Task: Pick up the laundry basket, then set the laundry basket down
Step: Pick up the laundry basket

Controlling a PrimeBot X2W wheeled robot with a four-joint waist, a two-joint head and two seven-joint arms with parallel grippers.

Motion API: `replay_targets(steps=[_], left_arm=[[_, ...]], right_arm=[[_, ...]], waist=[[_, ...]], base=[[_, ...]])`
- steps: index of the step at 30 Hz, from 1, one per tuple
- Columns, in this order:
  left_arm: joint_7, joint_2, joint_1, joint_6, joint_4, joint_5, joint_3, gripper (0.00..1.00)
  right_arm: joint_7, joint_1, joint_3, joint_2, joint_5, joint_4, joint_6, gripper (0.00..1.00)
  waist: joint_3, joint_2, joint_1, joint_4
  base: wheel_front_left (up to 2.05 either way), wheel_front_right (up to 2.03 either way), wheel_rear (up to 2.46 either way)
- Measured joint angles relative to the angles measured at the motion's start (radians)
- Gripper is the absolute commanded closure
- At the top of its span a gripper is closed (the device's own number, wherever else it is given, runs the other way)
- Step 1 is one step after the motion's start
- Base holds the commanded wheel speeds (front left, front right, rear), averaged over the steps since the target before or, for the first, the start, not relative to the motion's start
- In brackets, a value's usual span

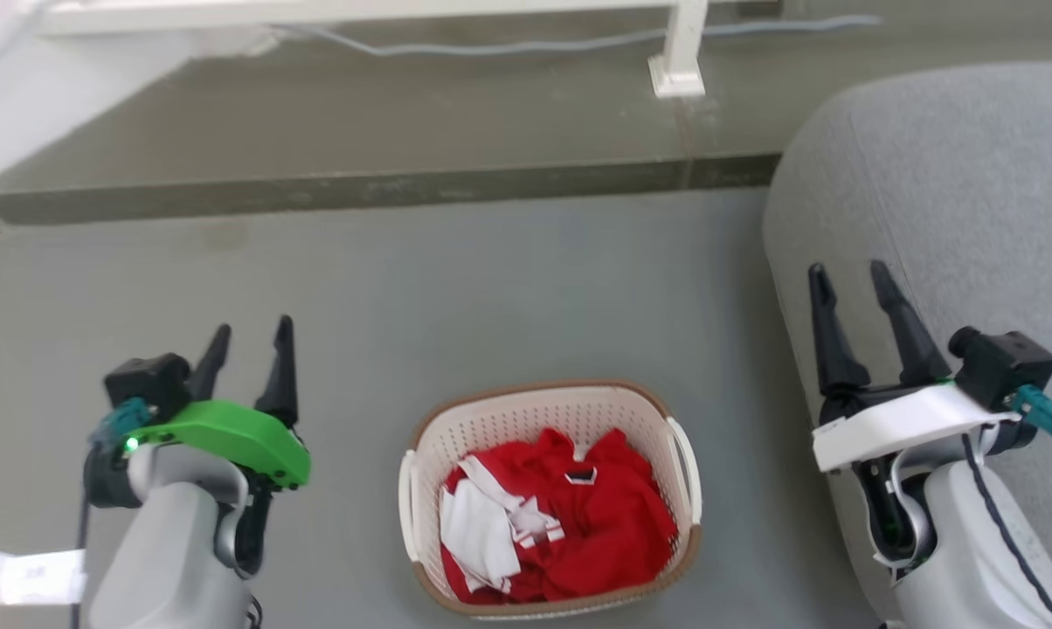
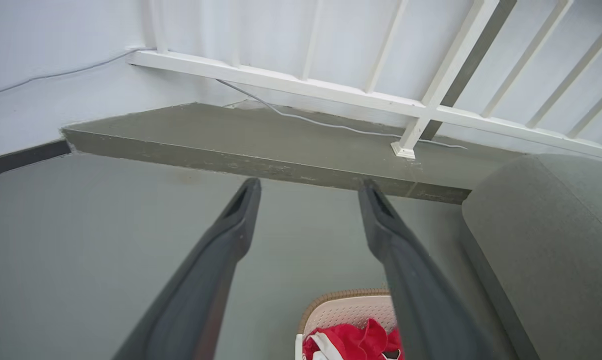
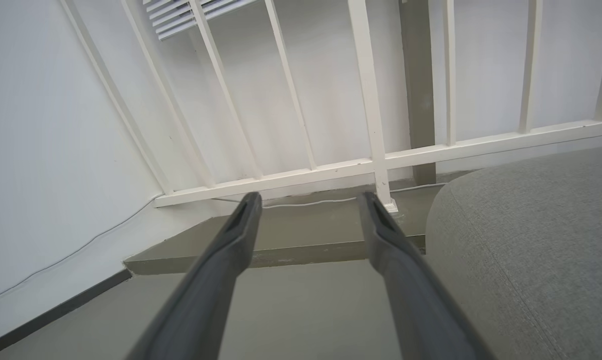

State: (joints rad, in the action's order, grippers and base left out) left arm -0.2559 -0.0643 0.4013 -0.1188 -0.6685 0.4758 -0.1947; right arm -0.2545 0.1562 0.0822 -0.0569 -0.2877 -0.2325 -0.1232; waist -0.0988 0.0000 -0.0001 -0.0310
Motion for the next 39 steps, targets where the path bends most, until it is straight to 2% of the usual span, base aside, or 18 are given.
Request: replay_targets(steps=[9,18,39], left_arm=[[0.0,-0.01,-0.092,0.022,0.144,-0.024,0.053,0.0],[0.0,-0.004,-0.158,0.031,0.237,-0.069,0.067,0.0],[0.0,0.011,-0.238,0.032,0.333,-0.113,0.085,0.0]], right_arm=[[0.0,-0.013,0.019,0.002,0.01,0.011,0.0,0.0],[0.0,-0.025,0.015,-0.005,0.035,0.022,0.0,0.0],[0.0,-0.027,0.008,-0.005,0.042,0.028,0.0,0.0]], waist=[[0.058,0.0,0.0,0.03],[0.055,0.0,0.0,0.023],[0.039,0.0,0.0,0.015]], base=[[0.0,0.0,0.0],[0.0,0.0,0.0],[0.0,0.0,0.0]])
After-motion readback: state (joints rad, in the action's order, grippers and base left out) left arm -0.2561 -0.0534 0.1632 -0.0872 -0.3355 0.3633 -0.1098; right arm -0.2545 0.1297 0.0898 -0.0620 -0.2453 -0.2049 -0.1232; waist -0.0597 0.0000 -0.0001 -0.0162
